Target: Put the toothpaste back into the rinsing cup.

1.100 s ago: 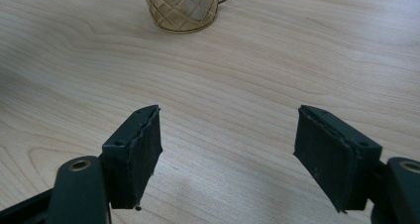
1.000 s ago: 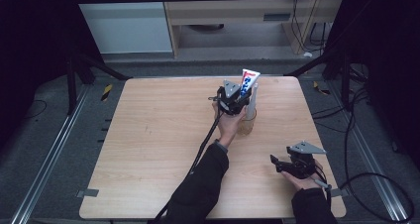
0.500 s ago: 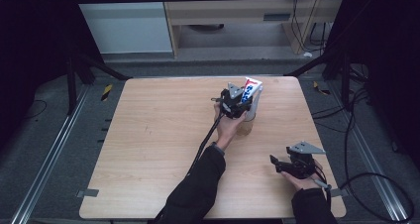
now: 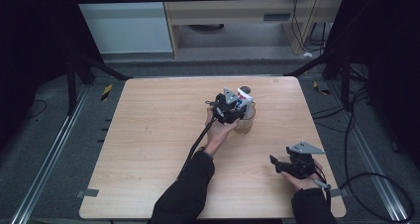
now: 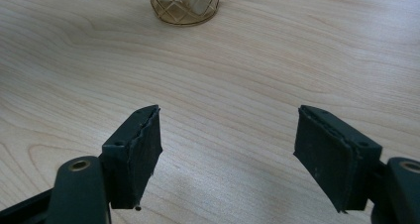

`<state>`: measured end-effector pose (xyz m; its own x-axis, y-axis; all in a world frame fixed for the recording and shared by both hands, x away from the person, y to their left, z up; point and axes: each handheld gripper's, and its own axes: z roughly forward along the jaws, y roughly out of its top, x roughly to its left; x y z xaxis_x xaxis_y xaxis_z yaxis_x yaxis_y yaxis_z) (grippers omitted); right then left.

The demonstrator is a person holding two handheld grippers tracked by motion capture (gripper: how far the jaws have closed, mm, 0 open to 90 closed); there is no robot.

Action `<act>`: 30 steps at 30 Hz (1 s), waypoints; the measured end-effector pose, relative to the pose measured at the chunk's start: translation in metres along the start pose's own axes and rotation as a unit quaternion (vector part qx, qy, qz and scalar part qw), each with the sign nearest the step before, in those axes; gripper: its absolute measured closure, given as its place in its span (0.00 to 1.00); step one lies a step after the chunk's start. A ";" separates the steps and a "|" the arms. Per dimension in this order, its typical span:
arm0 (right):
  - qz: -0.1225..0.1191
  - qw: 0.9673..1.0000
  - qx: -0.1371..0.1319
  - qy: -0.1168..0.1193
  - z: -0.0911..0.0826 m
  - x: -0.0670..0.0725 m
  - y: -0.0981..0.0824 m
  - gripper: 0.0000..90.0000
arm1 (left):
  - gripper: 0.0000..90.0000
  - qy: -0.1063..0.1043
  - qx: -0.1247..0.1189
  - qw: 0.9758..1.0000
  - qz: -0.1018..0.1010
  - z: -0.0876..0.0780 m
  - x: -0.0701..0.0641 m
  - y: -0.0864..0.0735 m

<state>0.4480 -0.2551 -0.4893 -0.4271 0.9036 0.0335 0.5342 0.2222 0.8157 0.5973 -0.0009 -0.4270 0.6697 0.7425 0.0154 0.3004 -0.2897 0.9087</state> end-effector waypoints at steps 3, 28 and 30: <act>0.000 1.000 0.000 0.000 0.000 0.000 0.000 0.29 | 0.55 0.002 -0.017 1.000 0.005 -0.018 0.003 0.004; 0.010 1.000 0.000 -0.013 -0.003 0.000 -0.002 0.22 | 0.34 0.019 0.090 0.996 0.014 -0.176 0.061 -0.082; 0.012 1.000 0.000 -0.011 -0.003 -0.001 -0.002 0.21 | 0.33 0.022 0.102 0.995 0.007 -0.184 0.067 -0.096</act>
